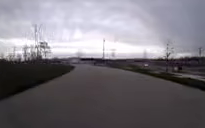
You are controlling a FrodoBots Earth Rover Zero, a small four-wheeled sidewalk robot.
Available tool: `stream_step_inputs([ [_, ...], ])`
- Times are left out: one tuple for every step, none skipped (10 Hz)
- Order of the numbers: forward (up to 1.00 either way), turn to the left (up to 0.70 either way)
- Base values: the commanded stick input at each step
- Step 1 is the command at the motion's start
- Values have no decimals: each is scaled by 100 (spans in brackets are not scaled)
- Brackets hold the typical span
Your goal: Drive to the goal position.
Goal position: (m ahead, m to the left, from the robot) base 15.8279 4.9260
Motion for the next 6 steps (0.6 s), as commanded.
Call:
stream_step_inputs([
  [100, 0],
  [100, 0],
  [100, 0],
  [100, 0],
  [100, 0],
  [100, 0],
])
